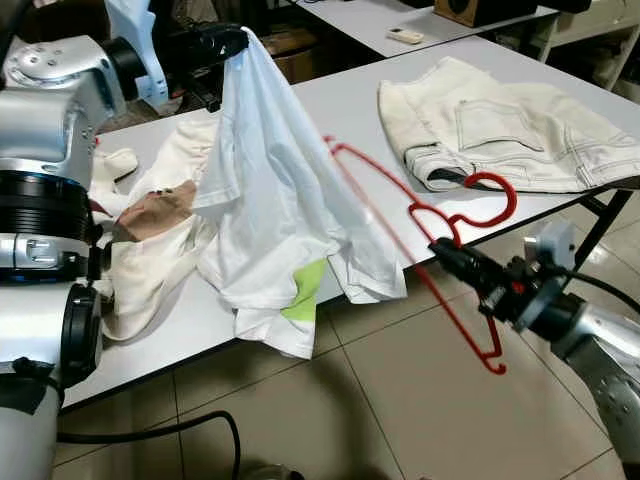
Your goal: Hang hanger
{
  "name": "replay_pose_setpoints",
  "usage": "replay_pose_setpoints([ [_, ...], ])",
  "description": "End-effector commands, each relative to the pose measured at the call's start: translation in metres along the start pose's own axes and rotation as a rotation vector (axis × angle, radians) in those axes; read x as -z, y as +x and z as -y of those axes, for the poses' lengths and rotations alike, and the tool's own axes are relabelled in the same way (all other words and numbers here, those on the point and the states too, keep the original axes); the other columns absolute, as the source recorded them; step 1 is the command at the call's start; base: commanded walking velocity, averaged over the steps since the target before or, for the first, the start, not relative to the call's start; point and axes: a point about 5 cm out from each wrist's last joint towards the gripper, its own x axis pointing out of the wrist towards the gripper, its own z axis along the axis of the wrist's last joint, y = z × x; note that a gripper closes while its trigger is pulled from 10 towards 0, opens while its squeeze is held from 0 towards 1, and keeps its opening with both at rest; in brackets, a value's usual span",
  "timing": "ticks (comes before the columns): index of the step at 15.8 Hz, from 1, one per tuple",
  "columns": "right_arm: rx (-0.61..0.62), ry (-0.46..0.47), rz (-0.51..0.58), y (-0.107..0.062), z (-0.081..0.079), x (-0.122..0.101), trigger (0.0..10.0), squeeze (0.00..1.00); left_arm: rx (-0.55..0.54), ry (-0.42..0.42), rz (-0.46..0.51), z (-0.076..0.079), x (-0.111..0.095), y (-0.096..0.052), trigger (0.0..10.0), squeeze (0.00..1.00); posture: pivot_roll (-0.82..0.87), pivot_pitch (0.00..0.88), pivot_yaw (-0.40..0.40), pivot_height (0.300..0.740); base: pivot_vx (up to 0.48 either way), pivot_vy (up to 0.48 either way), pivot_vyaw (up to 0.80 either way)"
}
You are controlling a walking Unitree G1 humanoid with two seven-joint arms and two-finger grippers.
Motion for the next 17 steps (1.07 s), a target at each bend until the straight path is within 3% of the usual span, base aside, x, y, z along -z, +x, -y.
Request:
replay_pose_setpoints([
  [1,-0.067,-0.009,0.024,0.0,-0.009,-0.005,10.0,0.0,-0.026,0.007,-0.003,-0.002,-0.002,0.0,0.0,0.0,-0.13,0.0,0.116,0.74,0.0,0.0,0.0],
  [3,-0.123,-0.009,-0.002,-0.005,-0.02,-0.004,10.0,0.0,-0.058,0.01,-0.004,-0.001,0.003,0.005,0.0,0.0,-0.14,0.0,0.123,0.74,0.0,0.0,0.0],
  [5,-0.089,-0.01,-0.014,-0.004,-0.021,-0.001,10.0,0.0,0.009,-0.026,0.027,0.008,0.001,0.009,0.0,0.0,-0.15,0.0,0.134,0.74,0.0,0.0,0.0],
  [9,0.025,-0.004,-0.044,0.007,0.0,0.006,10.0,0.0,0.112,-0.03,0.02,0.013,-0.001,0.0,0.0,0.0,-0.13,0.0,0.125,0.74,0.0,0.0,0.0],
  [12,0.061,0.018,-0.127,0.009,0.014,0.017,10.0,0.0,0.184,-0.045,0.051,0.019,-0.011,-0.005,0.0,0.0,-0.11,0.0,0.107,0.74,0.0,0.0,0.0],
  [14,0.032,0.014,-0.179,0.01,0.016,0.023,10.0,0.0,0.187,-0.042,0.069,0.02,-0.015,-0.007,0.0,0.0,-0.11,0.0,0.102,0.74,0.0,0.0,0.0],
  [17,0.094,-0.035,-0.279,0.005,0.03,0.032,10.0,0.0,0.179,-0.07,0.135,0.017,-0.026,-0.012,0.0,0.0,-0.11,0.0,0.091,0.74,0.0,0.0,0.0],
])
